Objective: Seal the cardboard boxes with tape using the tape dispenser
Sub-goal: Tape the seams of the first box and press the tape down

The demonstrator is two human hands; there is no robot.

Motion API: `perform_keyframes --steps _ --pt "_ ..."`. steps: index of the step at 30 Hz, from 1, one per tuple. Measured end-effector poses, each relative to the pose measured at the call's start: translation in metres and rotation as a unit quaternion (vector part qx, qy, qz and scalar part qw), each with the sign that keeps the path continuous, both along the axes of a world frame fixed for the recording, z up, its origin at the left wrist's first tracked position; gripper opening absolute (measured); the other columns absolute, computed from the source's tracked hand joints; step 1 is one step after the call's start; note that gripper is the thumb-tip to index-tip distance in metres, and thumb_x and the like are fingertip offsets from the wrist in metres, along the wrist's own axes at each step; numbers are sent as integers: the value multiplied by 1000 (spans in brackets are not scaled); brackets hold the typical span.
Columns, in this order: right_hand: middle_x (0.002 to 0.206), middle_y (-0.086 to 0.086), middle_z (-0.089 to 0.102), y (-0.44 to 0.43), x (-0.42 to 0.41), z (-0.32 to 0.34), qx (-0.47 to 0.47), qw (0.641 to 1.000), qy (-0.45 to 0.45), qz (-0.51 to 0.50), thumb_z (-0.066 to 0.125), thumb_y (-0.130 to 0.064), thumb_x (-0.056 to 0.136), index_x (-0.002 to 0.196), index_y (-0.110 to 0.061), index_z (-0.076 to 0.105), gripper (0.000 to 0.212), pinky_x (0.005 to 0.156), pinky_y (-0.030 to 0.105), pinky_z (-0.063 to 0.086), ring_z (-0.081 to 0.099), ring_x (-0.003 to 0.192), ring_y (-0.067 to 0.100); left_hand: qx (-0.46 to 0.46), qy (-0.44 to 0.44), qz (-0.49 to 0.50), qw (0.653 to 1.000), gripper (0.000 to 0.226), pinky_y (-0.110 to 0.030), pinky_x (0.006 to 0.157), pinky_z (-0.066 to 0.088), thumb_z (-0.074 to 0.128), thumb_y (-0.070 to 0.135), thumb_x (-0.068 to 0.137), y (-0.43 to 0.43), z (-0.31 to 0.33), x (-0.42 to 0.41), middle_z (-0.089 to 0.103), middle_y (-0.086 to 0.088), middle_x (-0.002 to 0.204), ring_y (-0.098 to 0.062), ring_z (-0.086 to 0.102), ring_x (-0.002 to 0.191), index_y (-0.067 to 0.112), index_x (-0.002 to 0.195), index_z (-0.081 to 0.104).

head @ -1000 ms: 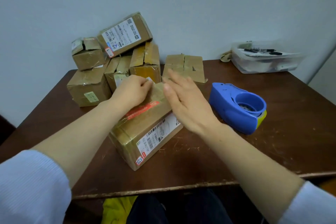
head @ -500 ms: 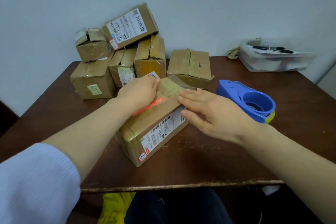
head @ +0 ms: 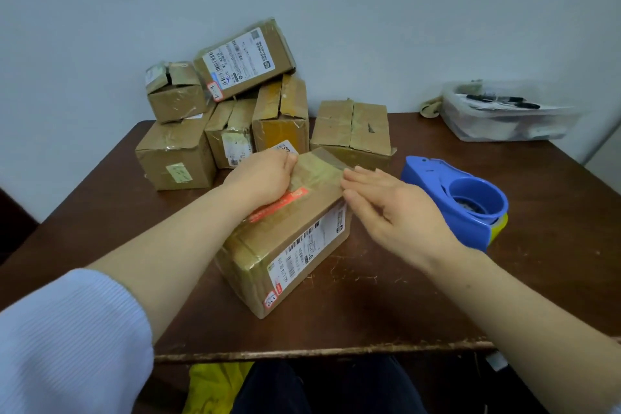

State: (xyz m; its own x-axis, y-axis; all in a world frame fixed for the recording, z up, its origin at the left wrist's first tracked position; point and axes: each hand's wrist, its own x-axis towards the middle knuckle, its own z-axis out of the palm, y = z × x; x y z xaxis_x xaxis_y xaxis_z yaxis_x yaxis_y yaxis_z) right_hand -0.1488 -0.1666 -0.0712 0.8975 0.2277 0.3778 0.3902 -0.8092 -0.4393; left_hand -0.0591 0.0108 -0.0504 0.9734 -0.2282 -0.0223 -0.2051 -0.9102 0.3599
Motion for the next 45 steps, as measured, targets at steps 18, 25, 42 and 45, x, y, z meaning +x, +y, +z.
perform_keyframes --steps 18,25,42,45 --pt "131 6 56 27 22 3 -20 994 67 -90 33 -28 103 128 -9 54 39 98 32 34 46 121 23 -54 -162 -237 956 34 -27 106 35 49 21 98 12 -10 2 60 -3 129 -16 51 123 13 129 58" --pt "121 6 64 24 31 1 53 992 63 -91 42 -25 100 122 -12 62 33 91 27 37 53 114 20 -79 -100 -198 972 30 -22 89 35 44 25 100 1 -11 10 63 1 108 -15 55 106 15 117 65" --pt "65 11 49 32 44 -11 290 936 107 -167 44 -29 99 73 8 53 46 66 42 41 45 65 21 -278 102 -63 953 29 -34 94 46 41 29 101 2 -15 15 65 1 96 -20 61 100 33 83 64" --pt "74 12 63 28 41 -11 337 918 140 -154 48 -36 97 80 1 62 43 70 39 47 56 71 16 -301 96 -46 948 22 -19 87 44 47 33 98 6 -16 12 64 13 109 -7 59 103 31 108 66"
